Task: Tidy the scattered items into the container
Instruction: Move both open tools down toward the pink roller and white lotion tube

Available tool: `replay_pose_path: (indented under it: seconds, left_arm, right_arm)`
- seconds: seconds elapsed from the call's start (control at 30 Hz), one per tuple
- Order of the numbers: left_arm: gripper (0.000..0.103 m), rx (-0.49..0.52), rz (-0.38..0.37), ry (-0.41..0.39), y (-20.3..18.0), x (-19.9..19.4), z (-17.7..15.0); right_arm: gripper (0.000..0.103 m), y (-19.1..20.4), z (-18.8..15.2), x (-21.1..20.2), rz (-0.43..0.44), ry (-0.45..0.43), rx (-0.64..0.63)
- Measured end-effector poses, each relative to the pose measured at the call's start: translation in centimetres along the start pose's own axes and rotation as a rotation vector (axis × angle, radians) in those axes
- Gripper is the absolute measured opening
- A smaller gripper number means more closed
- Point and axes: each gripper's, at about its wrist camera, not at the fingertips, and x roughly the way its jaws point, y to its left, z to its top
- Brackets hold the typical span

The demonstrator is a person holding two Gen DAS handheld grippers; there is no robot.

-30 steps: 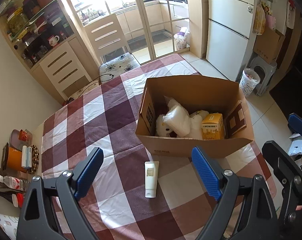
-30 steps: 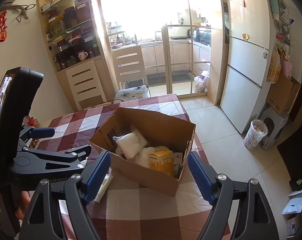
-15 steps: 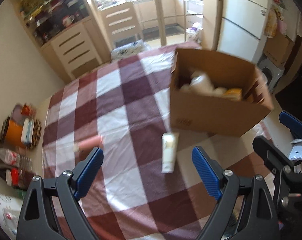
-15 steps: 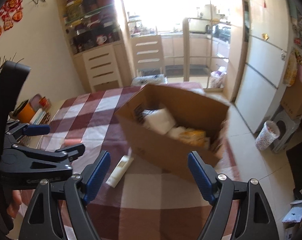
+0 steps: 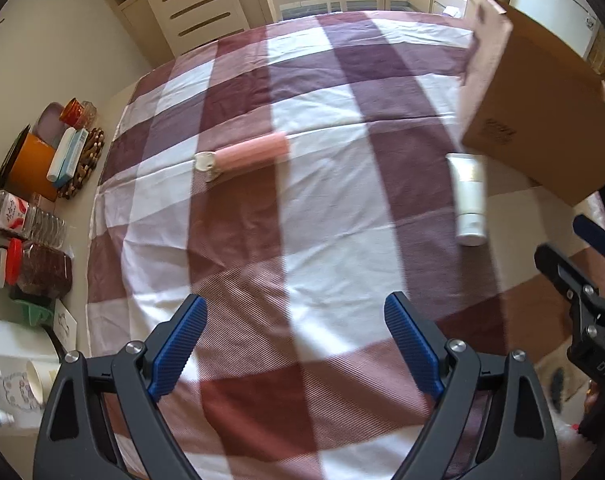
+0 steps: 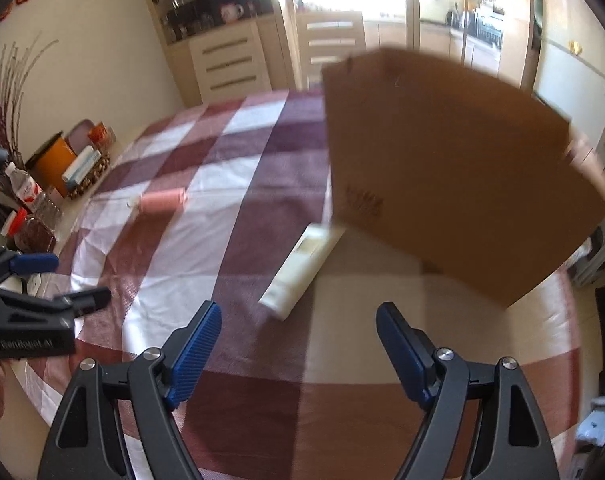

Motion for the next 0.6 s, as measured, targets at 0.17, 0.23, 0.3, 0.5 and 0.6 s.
replay_pose_path:
  seconds: [0.17,0.23,0.3,0.5,0.6]
  left_arm:
    - [0.091,0.121,0.024,-0.054,1.9,2.6,1.7]
    - [0.091,0.215,0.036,-0.086,2.1,3.7,2.9]
    - [0.091,0.329,0.043,-0.12,2.2,4.8,4.4]
    - [0.091,0.638,0.018,-0.173,2.5,8.5,8.5]
    - [0.091,0.763,-0.006,-0.164,2.4,10.3,9.9]
  right_arm:
    - [0.082,1.7,-0.4,2.5,-0.031,0.024,0.011]
    - [0.082,1.9,-0.4,3.2,-0.048,0.029,0.022]
    - [0.082,1.9,-0.2,3.7,-0.064,0.036,0.042]
    - [0.082,2.2,0.4,4.6,-0.12,0.025,0.083]
    - [0.082,2.3,0.7,5.7,-0.146,0.031,0.102]
